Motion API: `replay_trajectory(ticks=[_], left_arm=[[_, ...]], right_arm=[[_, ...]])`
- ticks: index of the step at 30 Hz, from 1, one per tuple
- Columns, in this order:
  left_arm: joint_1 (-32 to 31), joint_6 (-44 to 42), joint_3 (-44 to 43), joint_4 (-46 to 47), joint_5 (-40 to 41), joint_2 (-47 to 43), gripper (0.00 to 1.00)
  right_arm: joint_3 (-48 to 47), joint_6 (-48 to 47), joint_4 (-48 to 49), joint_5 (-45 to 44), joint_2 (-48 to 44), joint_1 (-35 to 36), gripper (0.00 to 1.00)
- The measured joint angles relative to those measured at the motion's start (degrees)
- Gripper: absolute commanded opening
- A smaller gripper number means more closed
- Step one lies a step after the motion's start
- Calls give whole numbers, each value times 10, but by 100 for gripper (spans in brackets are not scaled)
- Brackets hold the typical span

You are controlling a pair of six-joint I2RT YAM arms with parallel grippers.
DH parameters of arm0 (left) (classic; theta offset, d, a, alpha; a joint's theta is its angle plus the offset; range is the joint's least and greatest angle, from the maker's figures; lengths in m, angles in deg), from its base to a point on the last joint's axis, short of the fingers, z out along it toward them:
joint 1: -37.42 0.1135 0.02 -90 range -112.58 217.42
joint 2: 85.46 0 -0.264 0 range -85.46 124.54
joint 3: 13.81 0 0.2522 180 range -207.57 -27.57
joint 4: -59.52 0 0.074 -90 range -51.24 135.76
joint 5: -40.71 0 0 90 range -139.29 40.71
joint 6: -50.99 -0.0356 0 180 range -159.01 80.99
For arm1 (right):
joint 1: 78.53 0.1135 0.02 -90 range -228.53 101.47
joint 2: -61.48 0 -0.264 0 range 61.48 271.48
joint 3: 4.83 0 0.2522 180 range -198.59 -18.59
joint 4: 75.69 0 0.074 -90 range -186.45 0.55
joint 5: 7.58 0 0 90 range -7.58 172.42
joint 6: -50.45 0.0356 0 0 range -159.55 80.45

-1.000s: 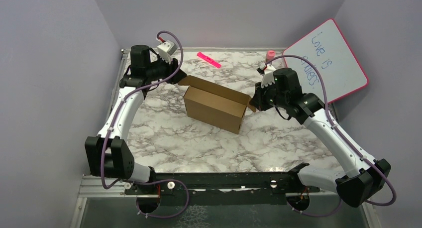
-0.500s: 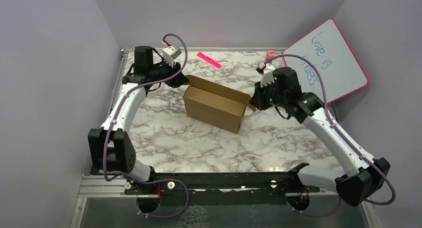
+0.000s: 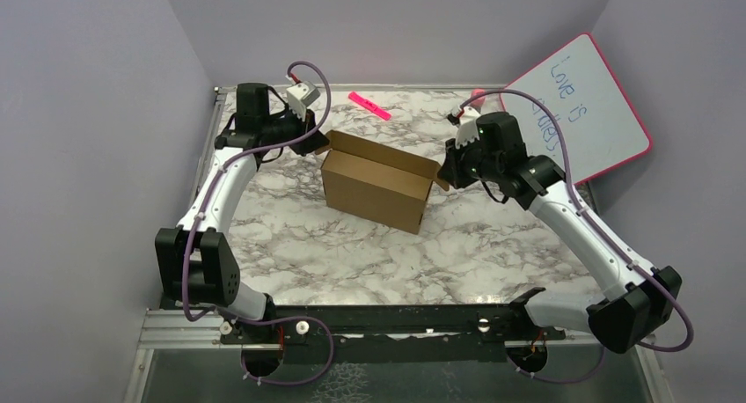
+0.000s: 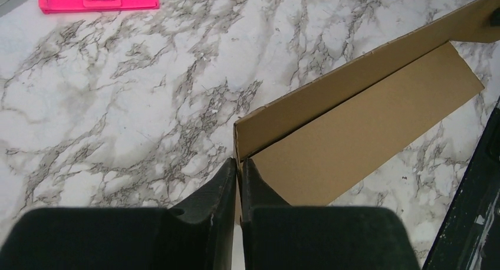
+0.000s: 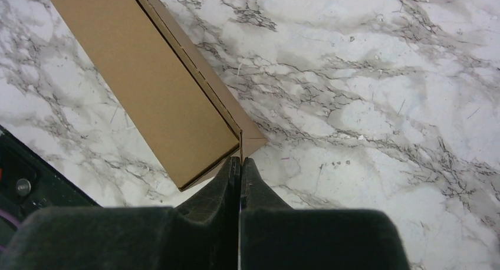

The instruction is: Fold the paper box

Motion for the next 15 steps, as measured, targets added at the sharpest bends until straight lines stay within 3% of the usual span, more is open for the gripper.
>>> replay_trajectory(ticks=[8, 15], left_arm=[[1, 33, 34, 6, 48, -51, 3], [1, 128, 136, 62, 113, -147, 1]], right_arm=[[-22, -7, 3, -1, 28, 0, 1], [-58, -13, 7, -3, 73, 0, 1]])
